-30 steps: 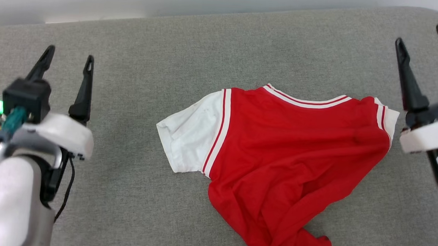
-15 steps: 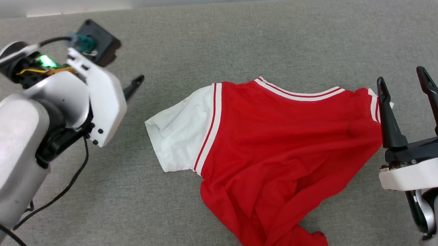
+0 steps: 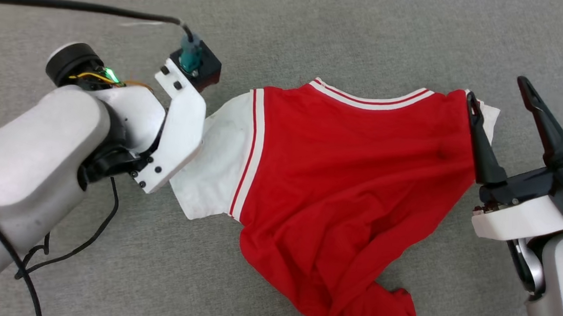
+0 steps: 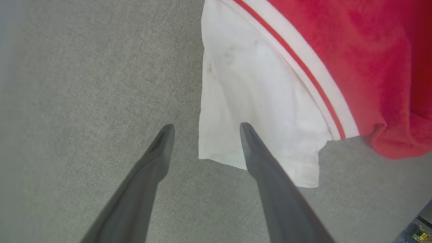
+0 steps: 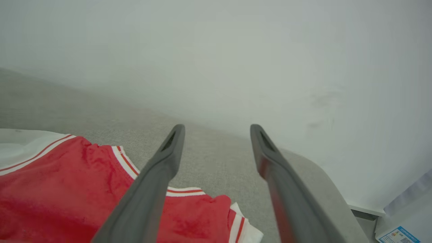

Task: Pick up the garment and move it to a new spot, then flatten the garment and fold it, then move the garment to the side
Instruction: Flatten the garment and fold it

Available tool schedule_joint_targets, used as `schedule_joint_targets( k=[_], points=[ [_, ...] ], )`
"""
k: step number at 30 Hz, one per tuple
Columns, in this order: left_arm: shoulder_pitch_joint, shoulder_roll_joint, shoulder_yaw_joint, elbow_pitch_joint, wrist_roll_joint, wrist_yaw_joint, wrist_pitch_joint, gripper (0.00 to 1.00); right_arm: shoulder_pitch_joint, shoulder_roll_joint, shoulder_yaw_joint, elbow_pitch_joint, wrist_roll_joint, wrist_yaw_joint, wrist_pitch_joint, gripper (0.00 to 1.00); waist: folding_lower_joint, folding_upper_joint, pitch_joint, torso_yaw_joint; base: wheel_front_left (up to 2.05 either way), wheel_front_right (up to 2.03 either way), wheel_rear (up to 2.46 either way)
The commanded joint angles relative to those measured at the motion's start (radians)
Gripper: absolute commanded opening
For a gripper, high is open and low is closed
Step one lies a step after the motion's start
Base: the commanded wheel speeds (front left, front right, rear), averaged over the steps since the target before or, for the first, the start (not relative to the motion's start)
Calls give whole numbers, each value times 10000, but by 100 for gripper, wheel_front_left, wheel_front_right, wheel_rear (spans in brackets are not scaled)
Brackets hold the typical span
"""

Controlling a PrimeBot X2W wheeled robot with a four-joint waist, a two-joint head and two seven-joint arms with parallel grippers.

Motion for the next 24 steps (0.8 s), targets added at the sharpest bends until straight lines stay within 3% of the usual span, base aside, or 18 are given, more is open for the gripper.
schedule_joint_targets(
  k=[1, 6, 7, 8, 15, 24],
  points=[
    [-207, 5, -291, 78, 17, 5, 22, 100, -160, 79, 27, 61, -35, -7, -46, 100, 0, 0, 165, -146, 0, 0, 0],
    [-698, 246, -1790, 586, 88, 4, 12, 98, -305, 203, 88, 188, -122, -7, -94, 100, 0, 0, 423, -319, 0, 0, 0],
    [-781, 272, -2103, 698, 104, 4, -54, 8, -322, 212, 104, 226, -162, -7, -116, 100, 0, 0, 444, -334, 0, 0, 0],
    [-805, 307, -2335, 849, 78, 16, -119, 0, -346, 220, 115, 247, -195, -7, -136, 100, 0, 0, 452, -344, 0, 0, 0],
    [-1179, 527, -2741, 1363, -570, 16, -1060, 0, -130, 220, 41, 415, -312, -7, -208, 100, 0, 0, 187, -103, 0, 0, 0],
    [-1140, 1861, -2521, 2308, -1482, 14, -1717, 0, 58, 207, 132, 387, -357, -7, -236, 100, 0, 0, -14, 80, 0, 0, 0]
  ],
)
